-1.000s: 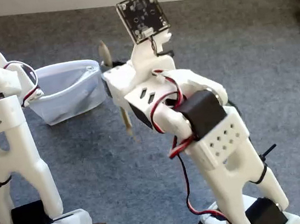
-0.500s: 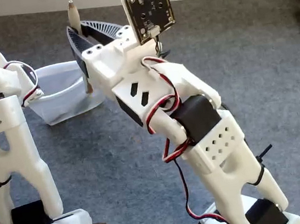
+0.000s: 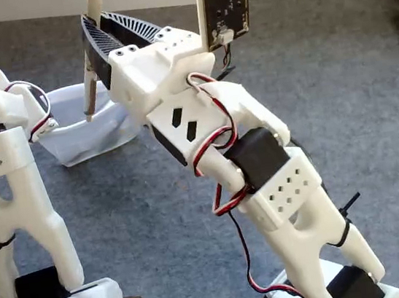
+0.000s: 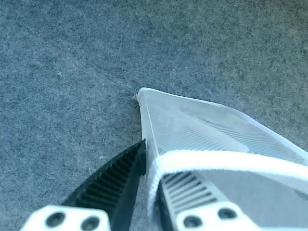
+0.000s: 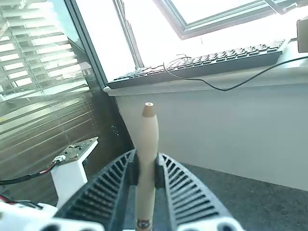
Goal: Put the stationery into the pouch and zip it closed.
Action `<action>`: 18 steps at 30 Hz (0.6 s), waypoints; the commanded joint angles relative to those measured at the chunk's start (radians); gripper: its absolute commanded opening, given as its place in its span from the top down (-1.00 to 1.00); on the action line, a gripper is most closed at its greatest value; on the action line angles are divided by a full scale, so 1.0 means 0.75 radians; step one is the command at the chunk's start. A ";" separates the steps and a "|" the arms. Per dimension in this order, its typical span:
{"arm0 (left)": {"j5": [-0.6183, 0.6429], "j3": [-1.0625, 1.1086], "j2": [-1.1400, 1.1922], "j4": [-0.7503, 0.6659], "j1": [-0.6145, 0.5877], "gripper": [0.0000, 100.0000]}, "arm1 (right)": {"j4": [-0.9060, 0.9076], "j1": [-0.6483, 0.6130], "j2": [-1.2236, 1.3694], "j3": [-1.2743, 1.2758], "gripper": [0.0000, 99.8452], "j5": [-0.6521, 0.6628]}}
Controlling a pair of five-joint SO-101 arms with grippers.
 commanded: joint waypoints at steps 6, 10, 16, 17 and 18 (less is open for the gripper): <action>0.002 -0.005 -0.011 -0.029 -0.021 0.99 | -0.480 0.026 -0.054 0.320 0.99 -0.004; 0.002 -0.005 -0.011 -0.029 -0.021 0.99 | -0.541 0.024 -0.046 0.410 0.99 -0.004; 0.002 -0.005 -0.011 -0.029 -0.021 0.99 | -0.541 0.005 -0.048 0.476 0.99 -0.002; 0.002 -0.005 -0.011 -0.029 -0.021 0.99 | -0.539 -0.007 -0.050 0.476 0.99 -0.002; 0.002 -0.005 -0.011 -0.029 -0.021 0.99 | -0.535 -0.017 -0.050 0.476 0.99 -0.002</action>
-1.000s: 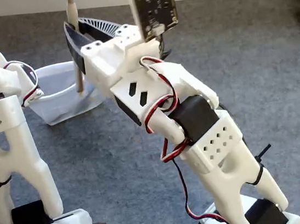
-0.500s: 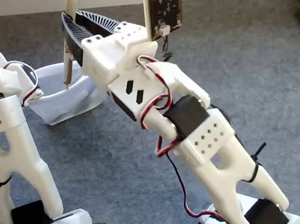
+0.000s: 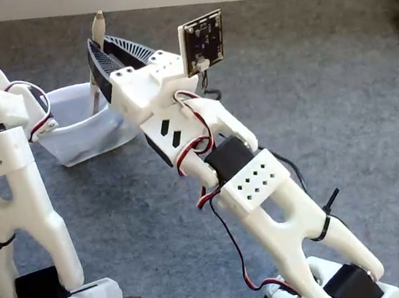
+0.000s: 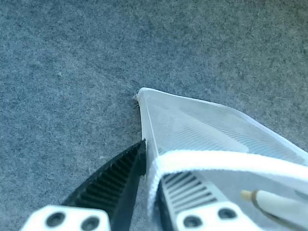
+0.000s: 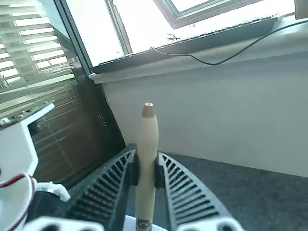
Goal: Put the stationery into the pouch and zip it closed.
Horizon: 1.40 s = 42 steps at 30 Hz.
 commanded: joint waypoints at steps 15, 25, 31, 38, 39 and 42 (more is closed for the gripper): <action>0.002 -0.005 -0.011 -0.029 -0.017 0.99 | 0.132 -0.122 -0.058 -0.019 0.62 0.172; 0.004 0.056 -0.021 -0.068 -0.015 0.99 | 0.138 -0.157 -0.058 -0.017 0.62 0.182; 0.004 0.056 -0.021 -0.068 -0.015 0.99 | 0.224 -0.150 -0.060 -0.028 0.62 0.184; -0.192 0.058 -0.017 -0.057 0.197 0.99 | 0.353 0.007 -0.130 -0.097 0.62 0.184; -0.200 0.058 -0.021 -0.057 0.222 0.99 | 0.353 0.066 -0.157 -0.114 0.62 0.184; -0.174 0.028 -0.028 -0.070 0.154 0.99 | 0.353 0.257 -0.242 -0.140 0.62 0.176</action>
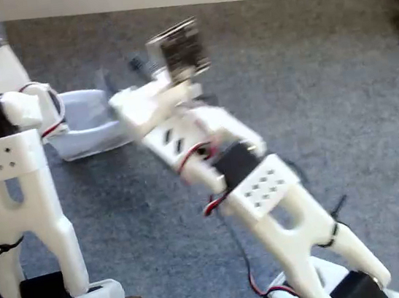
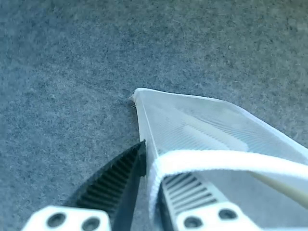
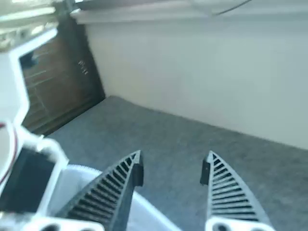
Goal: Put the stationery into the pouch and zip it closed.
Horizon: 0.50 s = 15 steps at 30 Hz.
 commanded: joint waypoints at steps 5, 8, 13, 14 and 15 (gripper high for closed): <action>0.158 -0.069 -0.021 -0.023 -0.165 0.99 | 0.001 0.265 -0.204 -0.109 0.62 0.006; 0.006 -0.044 -0.019 -0.020 0.019 0.99 | 0.001 0.263 -0.202 -0.107 0.62 0.010; 0.094 -0.007 -0.030 -0.035 -0.030 0.99 | 0.026 0.269 -0.210 -0.105 0.62 0.014; 0.094 -0.007 -0.030 -0.035 -0.044 0.99 | 0.071 0.269 -0.212 -0.111 0.62 0.014; 0.092 -0.005 -0.030 -0.035 -0.052 0.99 | 0.130 0.265 -0.210 -0.114 0.62 0.014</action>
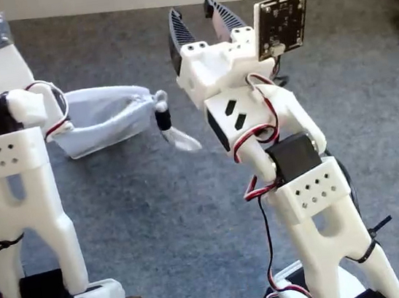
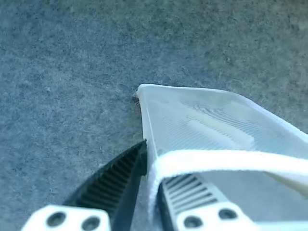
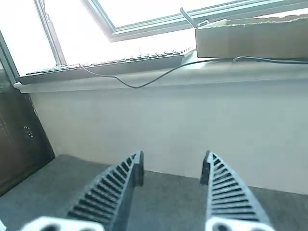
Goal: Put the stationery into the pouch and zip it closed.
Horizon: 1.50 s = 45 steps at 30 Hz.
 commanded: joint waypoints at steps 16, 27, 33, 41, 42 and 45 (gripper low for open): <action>0.020 -0.003 -0.024 -0.035 -0.019 0.99 | 0.625 -0.220 -0.050 0.081 0.62 0.164; 0.023 0.005 -0.024 -0.035 -0.019 0.99 | 0.060 -0.251 -0.044 0.523 0.62 0.227; 0.023 0.046 -0.032 -0.035 -0.013 0.99 | -0.075 -0.251 0.130 0.543 0.62 0.221; 0.018 0.052 -0.032 -0.035 -0.017 0.99 | -0.189 -0.269 0.181 0.549 0.62 0.221; 0.018 0.052 -0.032 -0.035 -0.017 0.99 | -0.189 -0.269 0.185 0.549 0.62 0.221; 0.018 0.052 -0.032 -0.037 -0.017 0.99 | -0.189 -0.265 0.187 0.549 0.62 0.221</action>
